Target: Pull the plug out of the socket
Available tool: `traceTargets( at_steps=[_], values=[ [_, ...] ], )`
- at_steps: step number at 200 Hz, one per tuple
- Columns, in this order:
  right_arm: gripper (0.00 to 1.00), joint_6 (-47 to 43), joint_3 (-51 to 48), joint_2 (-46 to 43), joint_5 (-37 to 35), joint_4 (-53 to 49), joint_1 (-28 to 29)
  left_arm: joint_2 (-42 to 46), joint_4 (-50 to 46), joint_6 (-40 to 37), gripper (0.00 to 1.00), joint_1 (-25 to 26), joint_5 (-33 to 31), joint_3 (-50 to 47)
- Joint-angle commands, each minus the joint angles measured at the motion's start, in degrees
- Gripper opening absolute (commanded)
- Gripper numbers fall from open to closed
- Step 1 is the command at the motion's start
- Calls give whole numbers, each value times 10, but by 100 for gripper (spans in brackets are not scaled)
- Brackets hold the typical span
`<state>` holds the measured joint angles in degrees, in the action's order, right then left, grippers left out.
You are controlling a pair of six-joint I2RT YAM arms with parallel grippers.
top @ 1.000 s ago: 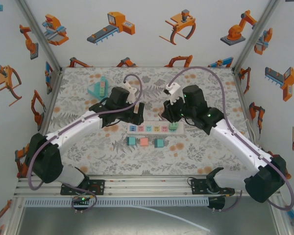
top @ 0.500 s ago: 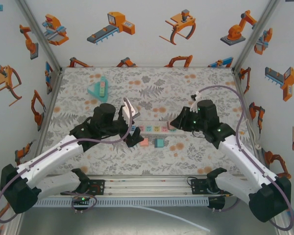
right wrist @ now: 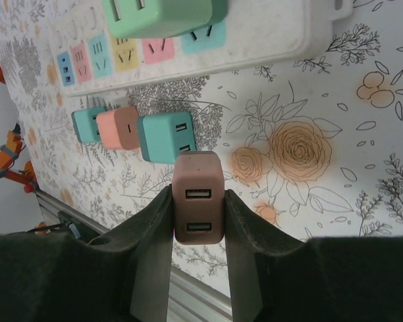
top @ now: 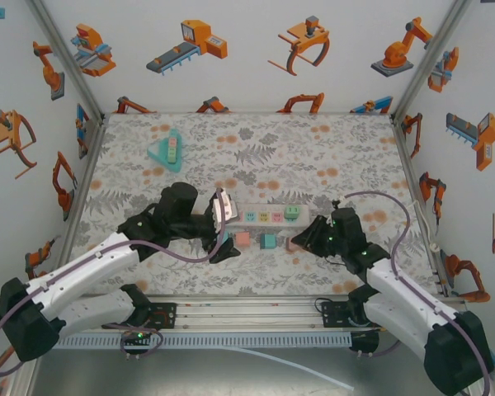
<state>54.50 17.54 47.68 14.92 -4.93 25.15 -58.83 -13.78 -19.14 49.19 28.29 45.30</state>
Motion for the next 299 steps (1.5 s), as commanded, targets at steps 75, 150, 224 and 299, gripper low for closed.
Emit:
traceTargets(
  at_steps=[75, 150, 224, 299],
  values=[
    [26, 17, -30, 140, 18, 199, -2, -36, 12, -13, 97, 12, 9, 7],
    [48, -2, -32, 143, -19, 107, -3, -49, 15, -8, 97, 12, 2, 15],
    [52, -15, -18, 110, -43, 54, -3, -52, 13, 9, 97, 13, -39, 17],
    [54, -265, 138, 38, -126, -71, -3, -48, 14, 29, 97, 13, -139, 18]
  ],
)
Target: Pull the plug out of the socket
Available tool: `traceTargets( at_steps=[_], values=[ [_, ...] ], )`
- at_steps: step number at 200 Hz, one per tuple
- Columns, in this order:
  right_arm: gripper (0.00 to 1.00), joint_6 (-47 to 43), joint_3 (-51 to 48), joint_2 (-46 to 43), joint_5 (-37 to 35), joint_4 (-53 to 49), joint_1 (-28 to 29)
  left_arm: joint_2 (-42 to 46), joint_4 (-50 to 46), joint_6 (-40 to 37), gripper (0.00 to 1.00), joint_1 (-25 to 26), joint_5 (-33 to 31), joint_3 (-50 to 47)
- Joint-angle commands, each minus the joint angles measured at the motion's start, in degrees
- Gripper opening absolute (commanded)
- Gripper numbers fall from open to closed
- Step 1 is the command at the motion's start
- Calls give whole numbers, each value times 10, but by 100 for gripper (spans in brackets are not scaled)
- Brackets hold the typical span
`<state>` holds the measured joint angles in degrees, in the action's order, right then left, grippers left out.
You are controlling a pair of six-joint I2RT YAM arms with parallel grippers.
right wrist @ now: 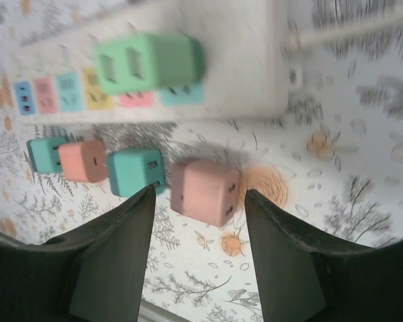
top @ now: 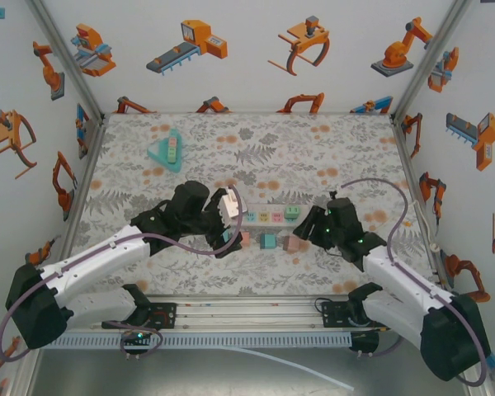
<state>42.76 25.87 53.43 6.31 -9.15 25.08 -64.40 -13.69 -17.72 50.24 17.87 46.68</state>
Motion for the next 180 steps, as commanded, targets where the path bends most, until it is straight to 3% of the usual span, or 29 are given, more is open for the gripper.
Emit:
traceTargets(
  at_steps=[1, 48, 88, 110, 141, 180],
  values=[
    [54, -153, 56, -20, -39, -27, -2, 9, 15, 16, 97, 3, -36, 3],
    [54, -363, 115, -4, 6, 41, -2, 23, 65, 102, 97, -9, -126, -14],
    [56, -541, 192, 77, 88, -45, -2, 31, 89, 171, 97, -40, -140, -27],
    [56, -620, 213, 111, 147, -81, 1, 19, 86, 239, 99, -83, -125, -22],
    [58, -703, 223, 144, 135, -90, 8, -16, 74, 327, 97, -138, -101, -7],
    [59, -787, 244, 187, 107, -115, 12, -71, 46, 372, 94, -157, -131, 21]
  ],
)
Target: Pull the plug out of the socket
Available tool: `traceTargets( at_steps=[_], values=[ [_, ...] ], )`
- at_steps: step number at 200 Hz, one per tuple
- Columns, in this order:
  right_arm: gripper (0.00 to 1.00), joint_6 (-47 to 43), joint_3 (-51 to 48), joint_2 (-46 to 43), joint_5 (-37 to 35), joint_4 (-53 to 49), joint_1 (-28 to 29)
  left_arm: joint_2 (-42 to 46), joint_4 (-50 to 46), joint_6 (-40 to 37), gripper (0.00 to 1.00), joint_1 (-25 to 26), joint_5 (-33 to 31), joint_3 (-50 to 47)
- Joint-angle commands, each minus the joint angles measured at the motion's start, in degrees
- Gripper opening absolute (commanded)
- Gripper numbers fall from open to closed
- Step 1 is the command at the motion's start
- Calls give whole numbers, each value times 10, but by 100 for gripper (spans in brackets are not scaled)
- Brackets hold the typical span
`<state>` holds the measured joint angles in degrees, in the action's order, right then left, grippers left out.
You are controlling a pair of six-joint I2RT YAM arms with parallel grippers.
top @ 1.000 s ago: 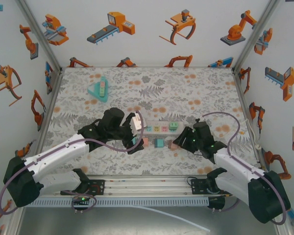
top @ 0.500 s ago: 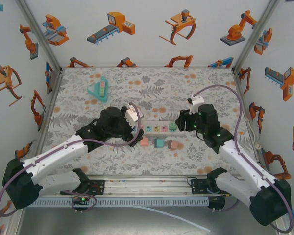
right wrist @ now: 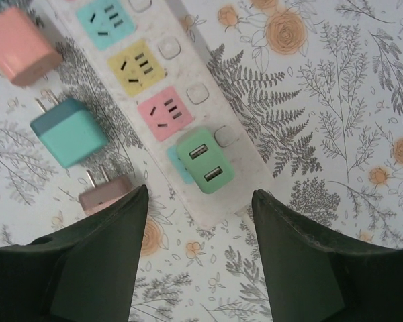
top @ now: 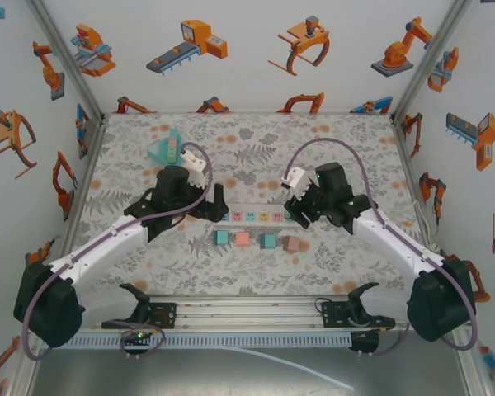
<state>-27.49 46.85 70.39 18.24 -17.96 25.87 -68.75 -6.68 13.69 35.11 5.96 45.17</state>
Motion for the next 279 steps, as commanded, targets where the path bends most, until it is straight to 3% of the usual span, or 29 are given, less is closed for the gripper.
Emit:
traceTargets(
  at_steps=[1, 22, 88, 153, 203, 279],
  values=[
    [60, -86, 35, 18, -13, -28, 4, -29, -26, 58, 94, -6, -14, 37],
    [60, -112, 43, 34, -16, -31, 7, -68, -57, 65, 94, -6, -37, 66],
    [59, -161, 43, 85, -7, 6, 22, -173, -63, 74, 91, -6, -15, 117],
    [53, -177, 54, 135, -24, 15, 29, -251, -87, 63, 82, -5, -30, 138],
    [46, -178, 59, 148, -18, 20, 31, -289, -94, 56, 82, 1, -25, 145],
    [37, -178, 68, 139, -4, 29, 34, -327, -147, 27, 82, 17, -109, 157]
  ],
)
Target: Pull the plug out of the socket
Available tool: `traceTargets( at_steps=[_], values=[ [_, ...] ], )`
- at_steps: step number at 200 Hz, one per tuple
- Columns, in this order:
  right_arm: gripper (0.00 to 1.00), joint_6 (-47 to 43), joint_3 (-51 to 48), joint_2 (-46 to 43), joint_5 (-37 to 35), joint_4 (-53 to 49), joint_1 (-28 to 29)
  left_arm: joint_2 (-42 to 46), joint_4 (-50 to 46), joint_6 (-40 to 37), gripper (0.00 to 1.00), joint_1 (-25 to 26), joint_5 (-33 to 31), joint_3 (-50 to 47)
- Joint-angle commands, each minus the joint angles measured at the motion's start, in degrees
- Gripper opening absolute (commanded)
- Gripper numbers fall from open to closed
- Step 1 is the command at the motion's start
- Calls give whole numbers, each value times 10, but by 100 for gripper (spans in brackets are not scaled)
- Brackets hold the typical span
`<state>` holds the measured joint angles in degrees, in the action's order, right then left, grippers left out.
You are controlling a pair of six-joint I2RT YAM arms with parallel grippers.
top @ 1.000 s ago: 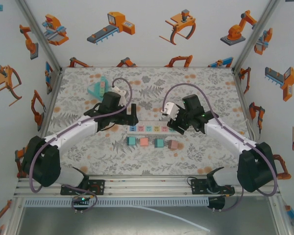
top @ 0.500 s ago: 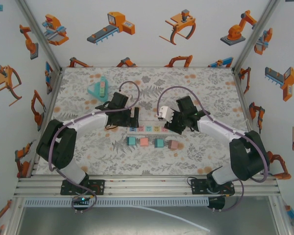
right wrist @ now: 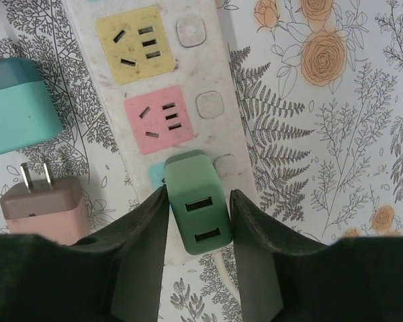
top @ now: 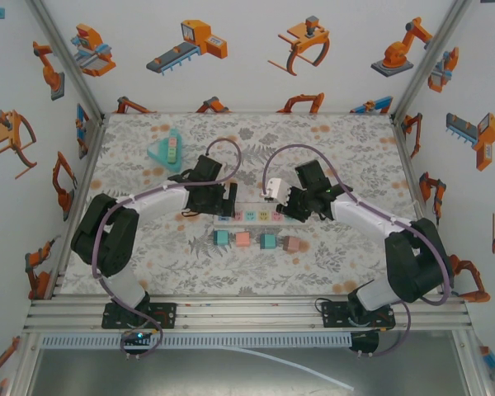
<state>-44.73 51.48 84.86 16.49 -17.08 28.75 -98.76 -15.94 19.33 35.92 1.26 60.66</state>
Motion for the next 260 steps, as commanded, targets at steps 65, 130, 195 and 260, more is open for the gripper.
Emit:
traceTargets(
  at_steps=[65, 130, 195, 260],
  values=[
    [30, -5, 25, -21, 14, 20, 6, -43, -63, -37, 81, 23, -81, 11],
    [23, -5, 31, -36, 25, 13, 6, -59, -71, -47, 81, 31, -107, 18],
    [20, -6, 35, -47, 23, 8, 6, -64, -74, -51, 82, 36, -124, 18],
    [19, 15, 24, -83, 15, 18, 5, -39, -74, -47, 82, 36, -118, 15]
  ],
)
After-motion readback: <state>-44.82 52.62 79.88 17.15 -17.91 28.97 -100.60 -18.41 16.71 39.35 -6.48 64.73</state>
